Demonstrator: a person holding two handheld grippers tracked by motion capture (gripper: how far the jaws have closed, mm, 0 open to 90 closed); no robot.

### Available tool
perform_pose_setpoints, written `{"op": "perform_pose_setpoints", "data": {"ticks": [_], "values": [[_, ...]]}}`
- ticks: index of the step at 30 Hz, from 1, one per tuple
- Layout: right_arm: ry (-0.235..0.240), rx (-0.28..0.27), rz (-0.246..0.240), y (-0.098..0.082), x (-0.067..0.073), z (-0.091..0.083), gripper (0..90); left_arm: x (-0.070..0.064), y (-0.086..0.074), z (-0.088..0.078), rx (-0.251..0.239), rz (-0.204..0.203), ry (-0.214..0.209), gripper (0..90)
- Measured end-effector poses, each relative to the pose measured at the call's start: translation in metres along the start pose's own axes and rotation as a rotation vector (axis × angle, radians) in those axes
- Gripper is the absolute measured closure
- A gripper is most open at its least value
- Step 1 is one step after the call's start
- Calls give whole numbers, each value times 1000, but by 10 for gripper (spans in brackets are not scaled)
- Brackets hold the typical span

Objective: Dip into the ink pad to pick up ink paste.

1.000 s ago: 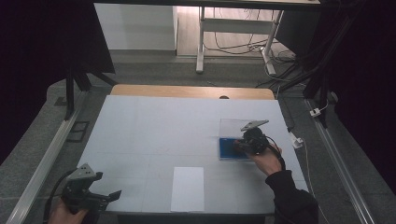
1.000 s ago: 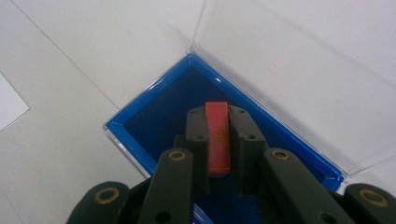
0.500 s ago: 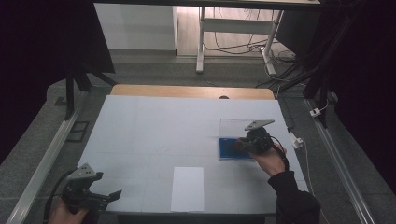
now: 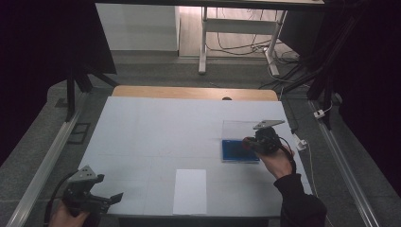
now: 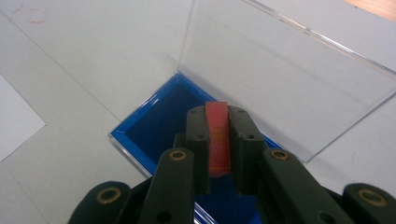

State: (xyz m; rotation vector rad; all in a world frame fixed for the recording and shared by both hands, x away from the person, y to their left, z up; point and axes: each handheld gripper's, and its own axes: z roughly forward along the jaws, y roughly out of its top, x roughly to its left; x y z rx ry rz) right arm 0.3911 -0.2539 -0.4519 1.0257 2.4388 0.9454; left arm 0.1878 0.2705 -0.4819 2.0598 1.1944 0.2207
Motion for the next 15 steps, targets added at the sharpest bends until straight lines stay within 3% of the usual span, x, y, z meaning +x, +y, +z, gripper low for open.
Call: {"op": "perform_pose_setpoints", "data": {"ticks": [5, 15], "values": [[-26, 32, -20, -4, -4, 1, 798, 1, 0, -1, -2, -4, -4, 0], [-35, 39, 12, -11, -10, 10, 797, 1, 0, -1, -3, -5, -4, 0]]}}
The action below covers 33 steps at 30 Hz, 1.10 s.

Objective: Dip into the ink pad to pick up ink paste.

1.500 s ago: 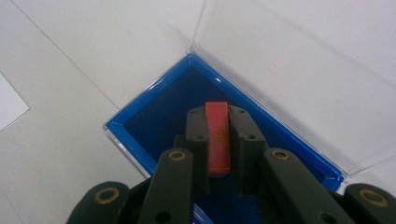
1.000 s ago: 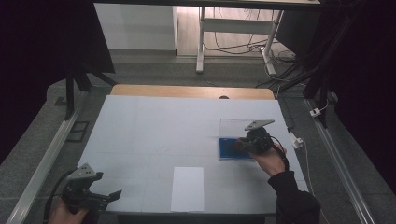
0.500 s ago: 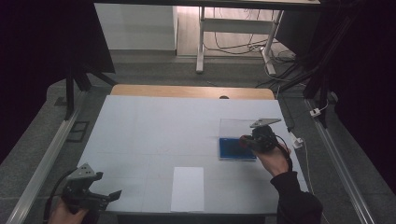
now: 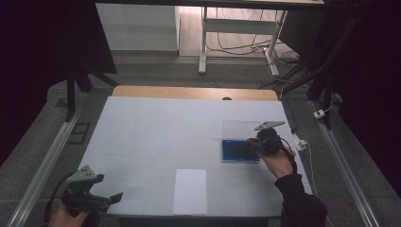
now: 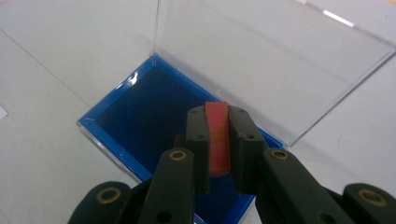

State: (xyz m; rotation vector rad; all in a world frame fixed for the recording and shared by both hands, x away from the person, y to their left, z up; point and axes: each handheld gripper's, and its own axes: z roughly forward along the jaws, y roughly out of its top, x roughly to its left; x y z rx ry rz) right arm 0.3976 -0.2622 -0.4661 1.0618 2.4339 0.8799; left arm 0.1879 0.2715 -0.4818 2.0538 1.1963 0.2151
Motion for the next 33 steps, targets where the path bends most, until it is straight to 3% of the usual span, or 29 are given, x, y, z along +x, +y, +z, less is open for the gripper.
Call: {"op": "perform_pose_setpoints", "data": {"ticks": [8, 16, 25, 29, 33], "values": [[-7, 47, -16, -4, 1, 10, 798, 0, 0, 0, 1, -1, 1, 1], [-10, 31, 37, -7, 0, 11, 804, 0, 0, 1, 5, -1, 4, 2], [-69, 55, -54, -5, 14, 13, 804, 0, 0, 1, 7, -3, 6, 3], [-37, 42, -13, -6, 8, 12, 806, 0, 0, 1, 8, -4, 5, 3], [6, 25, 61, -10, -3, 12, 806, 1, 0, 1, 7, -8, 5, 3]]}}
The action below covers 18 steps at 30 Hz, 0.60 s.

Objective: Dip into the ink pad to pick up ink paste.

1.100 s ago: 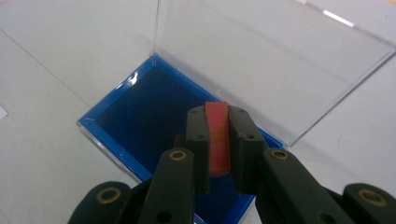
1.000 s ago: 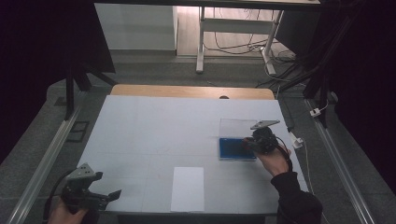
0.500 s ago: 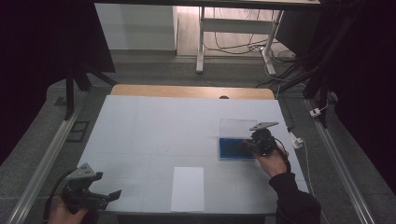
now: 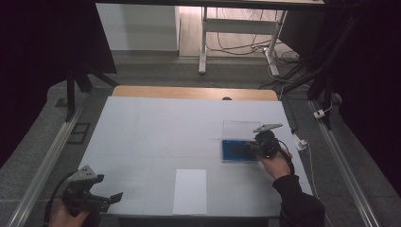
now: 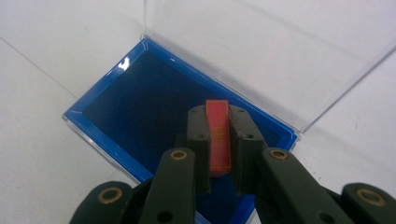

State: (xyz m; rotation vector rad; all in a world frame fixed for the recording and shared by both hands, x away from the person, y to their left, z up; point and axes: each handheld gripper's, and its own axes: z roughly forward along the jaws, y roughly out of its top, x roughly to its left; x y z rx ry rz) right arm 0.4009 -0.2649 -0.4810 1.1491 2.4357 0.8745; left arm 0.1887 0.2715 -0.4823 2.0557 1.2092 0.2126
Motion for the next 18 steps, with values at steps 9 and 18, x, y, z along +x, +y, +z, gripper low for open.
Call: {"op": "perform_pose_setpoints", "data": {"ticks": [9, 18], "values": [[-43, 10, -47, 2, 9, 1, 806, 0, 0, 0, 0, -4, -1, 4], [-7, -8, 2, -1, 1, 0, 804, 1, 0, 0, -3, -8, -1, 5]]}}
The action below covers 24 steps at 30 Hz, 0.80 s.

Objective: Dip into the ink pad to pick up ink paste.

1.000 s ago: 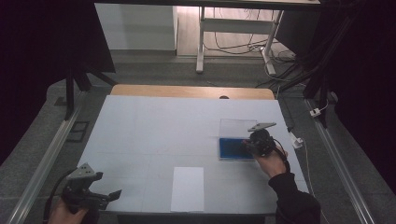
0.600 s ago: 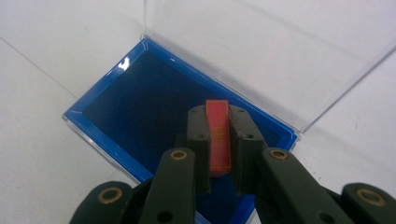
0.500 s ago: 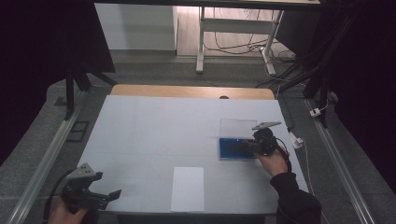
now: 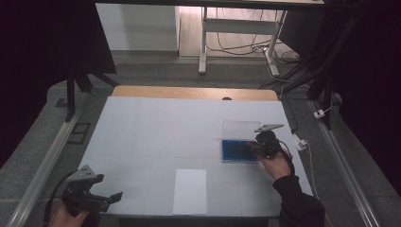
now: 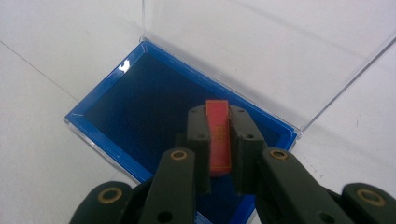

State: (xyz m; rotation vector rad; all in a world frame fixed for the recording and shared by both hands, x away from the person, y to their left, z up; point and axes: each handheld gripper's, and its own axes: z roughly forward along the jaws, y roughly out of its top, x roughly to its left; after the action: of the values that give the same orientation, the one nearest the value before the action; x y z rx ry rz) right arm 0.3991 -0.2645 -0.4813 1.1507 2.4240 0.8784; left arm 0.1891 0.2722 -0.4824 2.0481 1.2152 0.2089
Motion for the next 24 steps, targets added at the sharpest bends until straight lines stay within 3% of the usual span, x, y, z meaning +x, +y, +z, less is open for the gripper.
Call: {"op": "perform_pose_setpoints", "data": {"ticks": [8, 17, 24], "values": [[-9, 10, -21, 3, 3, -1, 800, 0, 0, 0, -2, -4, -1, 5], [25, -58, -20, 11, 11, -10, 799, 1, 0, 0, -2, -6, -3, 5], [53, -58, -53, 16, 22, -6, 799, 1, 0, 0, -1, -6, -3, 5]]}}
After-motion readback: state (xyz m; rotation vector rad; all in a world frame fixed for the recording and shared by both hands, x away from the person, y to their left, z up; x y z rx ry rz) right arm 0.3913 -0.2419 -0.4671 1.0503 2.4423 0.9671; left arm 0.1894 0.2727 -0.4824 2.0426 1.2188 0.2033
